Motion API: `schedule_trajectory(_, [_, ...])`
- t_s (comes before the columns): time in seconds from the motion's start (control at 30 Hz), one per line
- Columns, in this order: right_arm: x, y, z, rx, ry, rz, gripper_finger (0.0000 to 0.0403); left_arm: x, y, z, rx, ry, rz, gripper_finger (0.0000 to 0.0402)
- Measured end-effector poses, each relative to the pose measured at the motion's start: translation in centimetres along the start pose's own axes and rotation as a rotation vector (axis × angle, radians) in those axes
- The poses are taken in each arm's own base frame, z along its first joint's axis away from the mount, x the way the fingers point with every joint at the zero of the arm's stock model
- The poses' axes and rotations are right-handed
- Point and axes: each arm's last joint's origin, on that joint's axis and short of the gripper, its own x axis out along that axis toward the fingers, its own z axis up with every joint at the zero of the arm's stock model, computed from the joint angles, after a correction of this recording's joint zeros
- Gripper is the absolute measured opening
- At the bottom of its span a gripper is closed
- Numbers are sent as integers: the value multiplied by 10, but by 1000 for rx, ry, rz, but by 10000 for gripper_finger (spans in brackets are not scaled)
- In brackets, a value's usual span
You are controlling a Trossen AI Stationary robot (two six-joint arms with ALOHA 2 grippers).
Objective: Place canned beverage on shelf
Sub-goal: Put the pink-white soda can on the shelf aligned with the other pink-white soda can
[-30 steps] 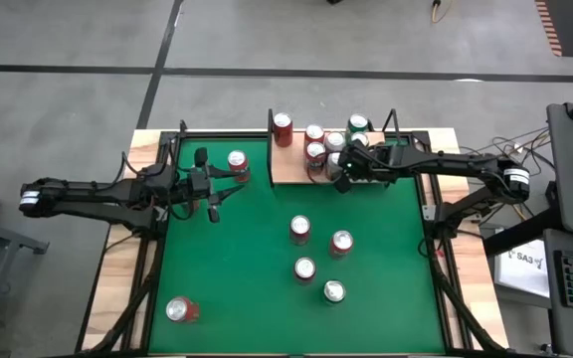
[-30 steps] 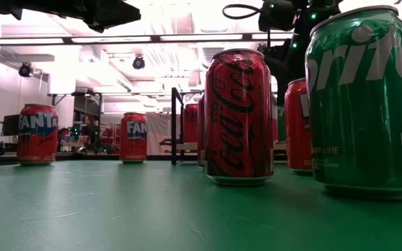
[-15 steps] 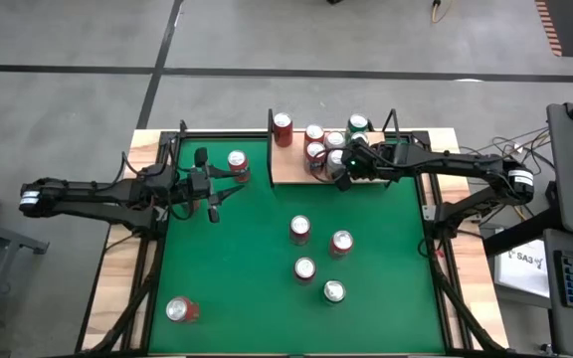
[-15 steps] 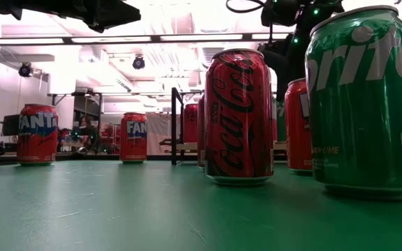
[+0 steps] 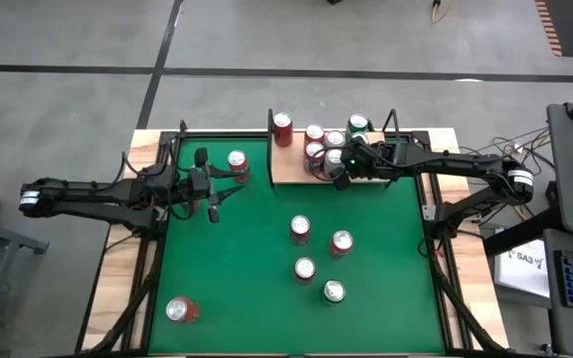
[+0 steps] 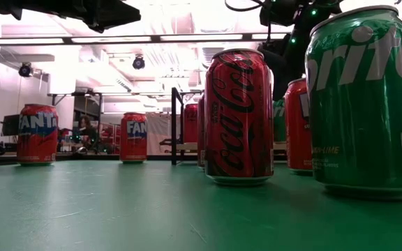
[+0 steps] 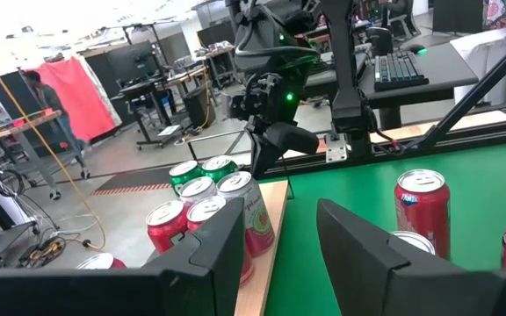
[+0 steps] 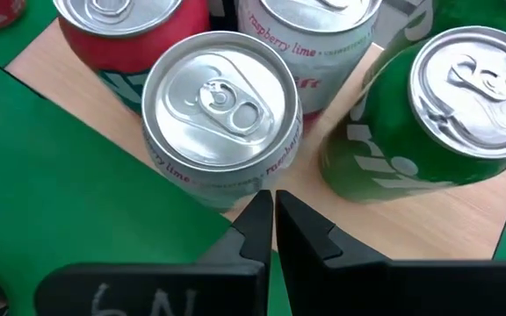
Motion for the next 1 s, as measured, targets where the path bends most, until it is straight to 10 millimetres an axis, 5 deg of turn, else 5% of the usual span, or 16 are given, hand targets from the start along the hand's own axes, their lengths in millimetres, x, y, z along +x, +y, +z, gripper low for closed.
schedule_trajectory(0.4, [-24, 17, 27, 37, -199, 113, 9, 0, 0, 0, 5, 0, 0, 128])
schedule_trajectory(1.0, [6, 40, 25, 0, -224, 55, 9, 0, 0, -1, 9, 7, -2, 128])
